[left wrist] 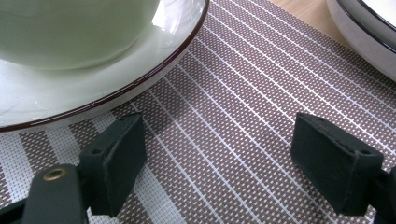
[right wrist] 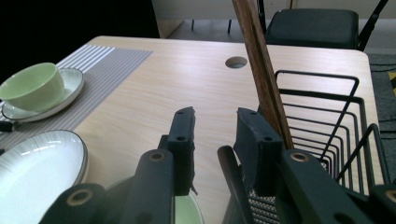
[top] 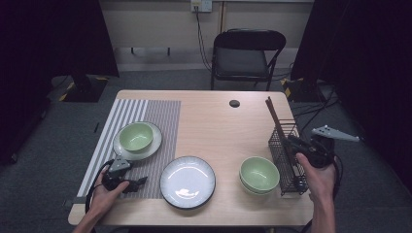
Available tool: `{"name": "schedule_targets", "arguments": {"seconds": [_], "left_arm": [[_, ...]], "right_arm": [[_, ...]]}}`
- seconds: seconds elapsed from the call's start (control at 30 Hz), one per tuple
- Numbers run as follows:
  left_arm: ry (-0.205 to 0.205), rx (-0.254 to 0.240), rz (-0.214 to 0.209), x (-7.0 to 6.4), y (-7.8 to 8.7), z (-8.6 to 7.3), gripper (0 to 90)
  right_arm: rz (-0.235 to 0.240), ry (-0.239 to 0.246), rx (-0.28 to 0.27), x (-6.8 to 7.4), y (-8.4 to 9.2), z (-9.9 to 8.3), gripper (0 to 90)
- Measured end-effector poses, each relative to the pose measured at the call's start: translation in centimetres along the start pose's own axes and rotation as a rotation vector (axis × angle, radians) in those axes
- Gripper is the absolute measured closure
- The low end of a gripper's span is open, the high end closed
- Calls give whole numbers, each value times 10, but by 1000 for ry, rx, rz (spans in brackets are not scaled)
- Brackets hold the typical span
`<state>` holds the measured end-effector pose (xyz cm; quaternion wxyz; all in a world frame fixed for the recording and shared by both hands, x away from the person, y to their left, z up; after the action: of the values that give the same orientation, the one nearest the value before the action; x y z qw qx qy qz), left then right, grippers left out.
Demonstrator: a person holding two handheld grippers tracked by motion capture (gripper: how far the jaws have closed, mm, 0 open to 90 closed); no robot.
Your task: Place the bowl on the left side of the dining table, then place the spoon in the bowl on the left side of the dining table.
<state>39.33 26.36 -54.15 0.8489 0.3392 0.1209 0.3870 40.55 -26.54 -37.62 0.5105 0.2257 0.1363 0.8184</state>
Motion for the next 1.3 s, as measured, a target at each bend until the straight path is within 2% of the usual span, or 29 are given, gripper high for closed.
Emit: {"name": "schedule_targets", "arguments": {"seconds": [0.17,0.33,0.47,0.7,0.9,1.13,1.3], "left_arm": [[5,-3,3,0,0,0,173],[-4,3,3,1,0,0,166],[4,2,-2,0,-1,0,161],[-2,-1,-6,1,-1,1,159],[-4,2,-8,1,-1,0,158],[-7,1,-11,2,-1,1,157],[1,-1,-15,1,-1,1,157]], "right_arm": [[-11,8,34,-1,-6,-5,695],[-16,17,42,0,-7,-4,714],[-18,21,57,0,-9,-5,725],[-25,8,62,-2,-8,-6,741],[-44,13,73,-3,-9,-5,812],[-53,12,83,-4,-11,-5,769],[-69,24,109,-4,-16,-6,797]]}}
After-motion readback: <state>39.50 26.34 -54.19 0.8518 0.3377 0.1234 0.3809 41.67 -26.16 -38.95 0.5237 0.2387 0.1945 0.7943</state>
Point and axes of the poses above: each handheld gripper's, and its own axes: y roughly backward along the jaws, z roughly out of its top, x roughly to its left, the point moved 6 cm from there along -y, roughly forward along the jaws, and after that the axes turned 4 degrees about -y, right-handed, at the moved point
